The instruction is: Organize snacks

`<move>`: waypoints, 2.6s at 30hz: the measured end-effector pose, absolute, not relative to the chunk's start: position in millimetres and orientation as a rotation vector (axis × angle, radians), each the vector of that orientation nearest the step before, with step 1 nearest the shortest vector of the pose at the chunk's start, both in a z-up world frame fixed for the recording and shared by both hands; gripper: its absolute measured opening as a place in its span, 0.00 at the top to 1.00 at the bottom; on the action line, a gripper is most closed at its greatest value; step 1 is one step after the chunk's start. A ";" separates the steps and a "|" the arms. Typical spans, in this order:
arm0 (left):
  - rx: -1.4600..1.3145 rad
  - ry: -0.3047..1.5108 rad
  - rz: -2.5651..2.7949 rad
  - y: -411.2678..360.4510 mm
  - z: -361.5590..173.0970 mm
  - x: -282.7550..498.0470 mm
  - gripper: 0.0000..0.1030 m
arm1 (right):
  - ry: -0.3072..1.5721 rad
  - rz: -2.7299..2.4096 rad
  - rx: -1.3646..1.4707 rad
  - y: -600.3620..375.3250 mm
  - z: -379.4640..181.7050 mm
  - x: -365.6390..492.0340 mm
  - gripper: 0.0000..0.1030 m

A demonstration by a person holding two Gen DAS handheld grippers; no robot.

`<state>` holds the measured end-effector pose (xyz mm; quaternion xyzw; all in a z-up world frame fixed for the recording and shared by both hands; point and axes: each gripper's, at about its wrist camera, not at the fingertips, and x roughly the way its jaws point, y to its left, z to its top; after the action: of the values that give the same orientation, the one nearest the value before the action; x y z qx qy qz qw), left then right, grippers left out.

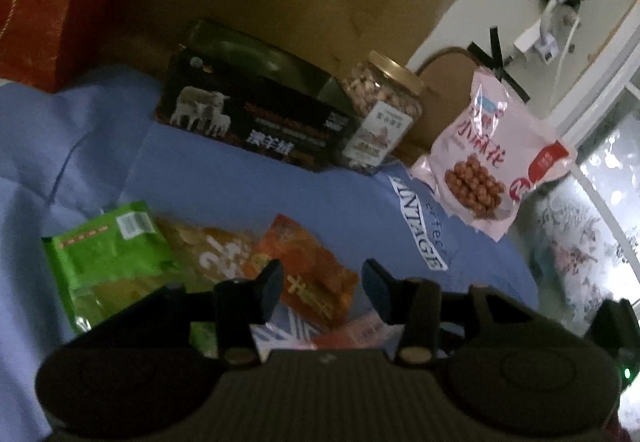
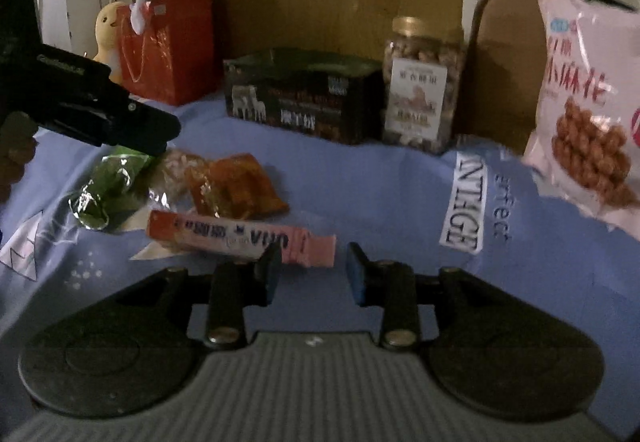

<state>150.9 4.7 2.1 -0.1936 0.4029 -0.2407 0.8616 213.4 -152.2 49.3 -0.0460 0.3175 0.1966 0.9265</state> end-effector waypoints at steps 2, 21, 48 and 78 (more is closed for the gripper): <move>-0.398 0.846 -0.502 5.1 3.4 143.4 0.56 | 0.662 0.426 -0.091 -147.2 46.2 212.1 0.55; -0.404 0.962 -0.475 -21.2 -26.8 142.6 0.64 | 0.670 0.529 -0.019 -140.7 36.7 224.4 0.62; -0.451 0.720 -0.318 10.0 17.8 350.7 0.61 | 0.373 0.304 -0.098 -63.3 56.3 411.1 0.57; -0.607 0.491 -0.034 162.4 -59.2 52.1 0.52 | 0.695 0.820 0.224 -38.3 21.9 240.6 0.47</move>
<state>52.1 162.4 -59.2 -0.2960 0.2394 -0.0166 0.9245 240.6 -38.3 21.9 0.1067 0.3302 0.3898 0.8530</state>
